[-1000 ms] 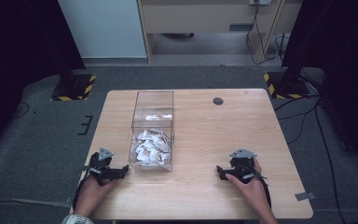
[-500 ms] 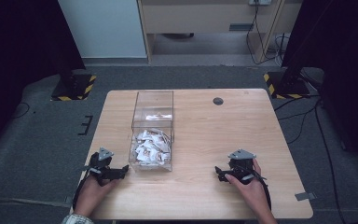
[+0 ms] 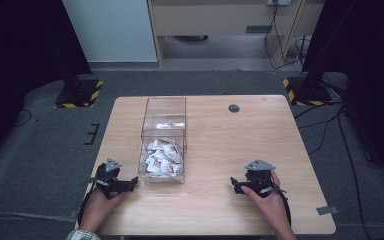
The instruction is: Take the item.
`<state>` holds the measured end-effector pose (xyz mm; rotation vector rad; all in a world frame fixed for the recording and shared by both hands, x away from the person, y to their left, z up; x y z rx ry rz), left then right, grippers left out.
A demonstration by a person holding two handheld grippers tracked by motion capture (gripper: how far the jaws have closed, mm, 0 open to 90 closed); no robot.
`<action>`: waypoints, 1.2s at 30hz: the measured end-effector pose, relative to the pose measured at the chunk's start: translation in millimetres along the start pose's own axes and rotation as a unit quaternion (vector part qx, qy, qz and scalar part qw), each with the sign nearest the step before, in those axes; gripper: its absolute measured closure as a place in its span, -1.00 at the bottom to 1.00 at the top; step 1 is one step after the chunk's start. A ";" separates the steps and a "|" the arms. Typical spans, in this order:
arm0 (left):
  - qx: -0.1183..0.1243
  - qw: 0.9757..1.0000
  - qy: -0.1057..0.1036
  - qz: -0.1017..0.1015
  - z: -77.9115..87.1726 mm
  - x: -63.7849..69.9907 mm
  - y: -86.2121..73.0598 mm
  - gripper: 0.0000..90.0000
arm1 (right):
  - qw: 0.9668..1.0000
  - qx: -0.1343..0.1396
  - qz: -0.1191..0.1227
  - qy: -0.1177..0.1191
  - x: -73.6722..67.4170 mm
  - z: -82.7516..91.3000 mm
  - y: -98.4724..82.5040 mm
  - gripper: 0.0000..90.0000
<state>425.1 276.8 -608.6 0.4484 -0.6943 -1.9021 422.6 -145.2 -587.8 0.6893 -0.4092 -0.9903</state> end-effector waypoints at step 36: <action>0.000 1.000 0.000 0.000 0.2 0.2 -0.2 -1.00 | 1.000 0.001 0.002 0.010 -15.4 11.6 19.5 -0.65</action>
Point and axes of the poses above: each handheld gripper's, and its own axes: z roughly backward along the jaws, y roughly out of its top, x roughly to its right, the point moved 10 cm from there along -z, roughly forward along the jaws, and after that the axes turned 4 degrees about -x, right-handed, at the moved point
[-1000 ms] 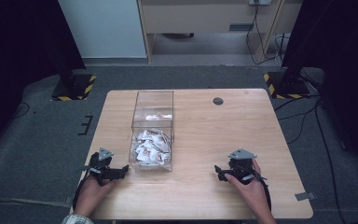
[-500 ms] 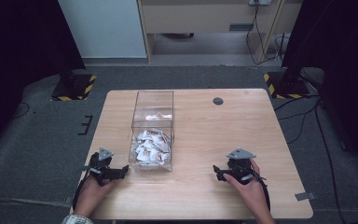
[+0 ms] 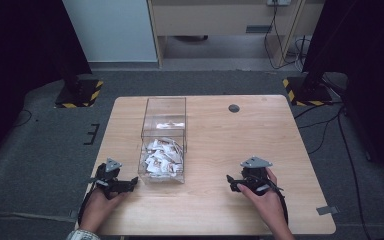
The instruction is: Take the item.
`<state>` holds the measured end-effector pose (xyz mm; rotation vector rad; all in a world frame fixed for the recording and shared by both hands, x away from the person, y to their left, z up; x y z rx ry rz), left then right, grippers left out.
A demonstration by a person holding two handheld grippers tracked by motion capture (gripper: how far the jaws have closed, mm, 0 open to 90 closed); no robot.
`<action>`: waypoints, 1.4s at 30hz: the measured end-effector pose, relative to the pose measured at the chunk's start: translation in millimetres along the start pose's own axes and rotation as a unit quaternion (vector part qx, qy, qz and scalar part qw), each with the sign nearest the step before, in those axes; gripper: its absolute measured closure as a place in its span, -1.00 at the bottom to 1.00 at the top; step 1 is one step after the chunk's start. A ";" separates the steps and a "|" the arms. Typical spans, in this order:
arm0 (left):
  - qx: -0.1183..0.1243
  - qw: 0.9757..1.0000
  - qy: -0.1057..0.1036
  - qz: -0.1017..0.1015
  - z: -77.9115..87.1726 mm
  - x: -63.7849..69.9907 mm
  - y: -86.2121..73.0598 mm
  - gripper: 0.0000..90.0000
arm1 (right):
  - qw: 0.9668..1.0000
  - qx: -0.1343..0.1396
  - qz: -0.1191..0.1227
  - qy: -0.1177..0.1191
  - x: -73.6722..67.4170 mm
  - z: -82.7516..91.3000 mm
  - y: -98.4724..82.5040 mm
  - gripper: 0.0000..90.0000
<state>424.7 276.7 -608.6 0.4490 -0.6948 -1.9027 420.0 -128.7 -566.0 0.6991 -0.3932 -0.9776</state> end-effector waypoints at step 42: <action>0.000 1.000 -0.003 -0.002 1.3 1.2 -1.5 -1.00 | 0.998 -0.014 0.040 0.040 -37.1 -13.6 57.2 -0.50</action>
Point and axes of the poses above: each handheld gripper's, and its own axes: z roughly backward along the jaws, y roughly out of its top, x roughly to its right, the point moved 10 cm from there along -z, roughly forward along the jaws, and after that the axes turned 4 degrees about -x, right-handed, at the moved point
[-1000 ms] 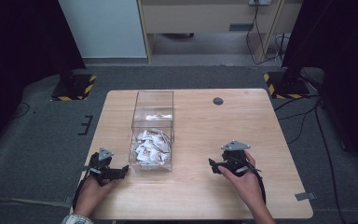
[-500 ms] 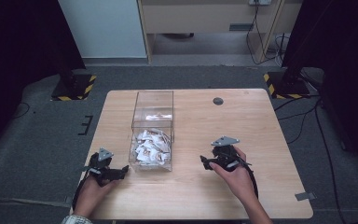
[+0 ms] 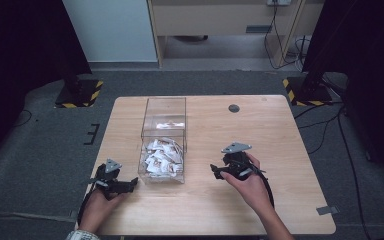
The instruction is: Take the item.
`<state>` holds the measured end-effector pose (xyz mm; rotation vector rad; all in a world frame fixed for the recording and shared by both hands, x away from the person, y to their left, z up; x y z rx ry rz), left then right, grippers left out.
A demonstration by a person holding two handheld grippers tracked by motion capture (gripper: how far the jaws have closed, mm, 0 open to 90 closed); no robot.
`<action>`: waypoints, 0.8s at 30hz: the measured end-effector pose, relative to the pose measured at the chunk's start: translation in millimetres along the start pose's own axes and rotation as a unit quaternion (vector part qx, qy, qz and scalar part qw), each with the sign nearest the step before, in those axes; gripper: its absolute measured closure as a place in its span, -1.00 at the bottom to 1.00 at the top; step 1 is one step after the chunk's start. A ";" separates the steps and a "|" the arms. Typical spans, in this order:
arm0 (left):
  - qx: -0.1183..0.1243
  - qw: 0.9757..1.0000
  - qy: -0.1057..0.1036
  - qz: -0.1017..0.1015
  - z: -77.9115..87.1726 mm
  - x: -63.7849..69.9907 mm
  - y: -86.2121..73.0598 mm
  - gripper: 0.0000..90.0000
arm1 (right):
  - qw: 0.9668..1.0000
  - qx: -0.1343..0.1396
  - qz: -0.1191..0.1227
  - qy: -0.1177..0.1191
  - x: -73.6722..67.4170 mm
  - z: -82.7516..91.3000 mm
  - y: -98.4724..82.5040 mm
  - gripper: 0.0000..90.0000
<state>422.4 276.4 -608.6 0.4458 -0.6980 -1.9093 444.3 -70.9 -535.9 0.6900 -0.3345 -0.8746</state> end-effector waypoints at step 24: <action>0.000 1.000 0.000 -0.001 -0.3 -0.2 0.5 -1.00 | 0.999 0.016 0.036 0.011 -32.9 10.7 70.6 -0.57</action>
Point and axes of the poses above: each handheld gripper's, and its own axes: z roughly backward along the jaws, y roughly out of its top, x roughly to its right, the point moved 10 cm from there along -z, roughly forward along the jaws, and after that the axes turned 4 degrees about -x, right-handed, at the moved point
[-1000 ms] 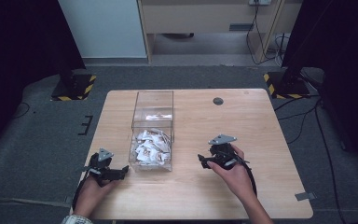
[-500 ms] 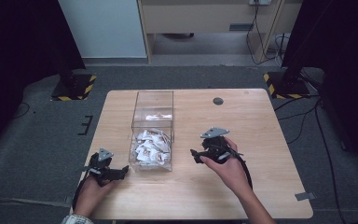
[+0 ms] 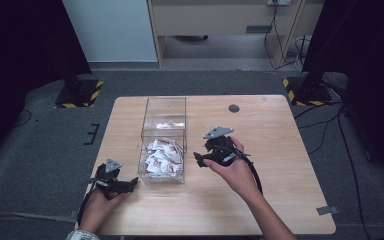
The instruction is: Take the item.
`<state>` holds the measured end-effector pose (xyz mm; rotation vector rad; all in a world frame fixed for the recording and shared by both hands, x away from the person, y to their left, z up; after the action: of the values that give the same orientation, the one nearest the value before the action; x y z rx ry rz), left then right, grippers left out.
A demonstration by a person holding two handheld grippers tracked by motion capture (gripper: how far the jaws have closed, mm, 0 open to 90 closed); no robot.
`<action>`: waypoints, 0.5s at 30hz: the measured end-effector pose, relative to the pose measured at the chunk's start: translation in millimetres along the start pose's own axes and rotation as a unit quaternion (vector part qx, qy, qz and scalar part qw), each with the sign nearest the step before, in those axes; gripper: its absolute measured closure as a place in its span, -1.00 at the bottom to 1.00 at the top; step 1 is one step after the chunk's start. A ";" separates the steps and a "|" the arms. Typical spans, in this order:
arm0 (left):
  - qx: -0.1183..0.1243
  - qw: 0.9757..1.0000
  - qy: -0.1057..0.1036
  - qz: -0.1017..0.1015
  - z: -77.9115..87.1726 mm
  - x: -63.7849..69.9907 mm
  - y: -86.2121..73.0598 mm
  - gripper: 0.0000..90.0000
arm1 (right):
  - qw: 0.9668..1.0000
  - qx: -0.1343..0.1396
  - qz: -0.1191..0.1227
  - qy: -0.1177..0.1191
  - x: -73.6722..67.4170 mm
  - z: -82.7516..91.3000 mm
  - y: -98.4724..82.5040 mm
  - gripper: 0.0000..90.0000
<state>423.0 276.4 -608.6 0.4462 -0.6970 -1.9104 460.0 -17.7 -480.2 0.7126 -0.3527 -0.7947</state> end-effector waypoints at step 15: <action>0.000 1.000 -0.001 -0.001 -0.1 0.0 0.1 -1.00 | 1.000 0.004 0.020 0.013 -19.3 -5.5 34.0 -0.55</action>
<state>423.2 276.3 -608.6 0.4456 -0.6976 -1.9120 468.1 15.8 -461.0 0.7213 -0.3462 -0.7449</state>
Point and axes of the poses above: each handheld gripper's, and its own axes: z roughly backward along the jaws, y roughly out of its top, x roughly to its right, the point moved 10 cm from there along -z, roughly forward along the jaws, and after that the axes turned 4 degrees about -x, right-handed, at the moved point
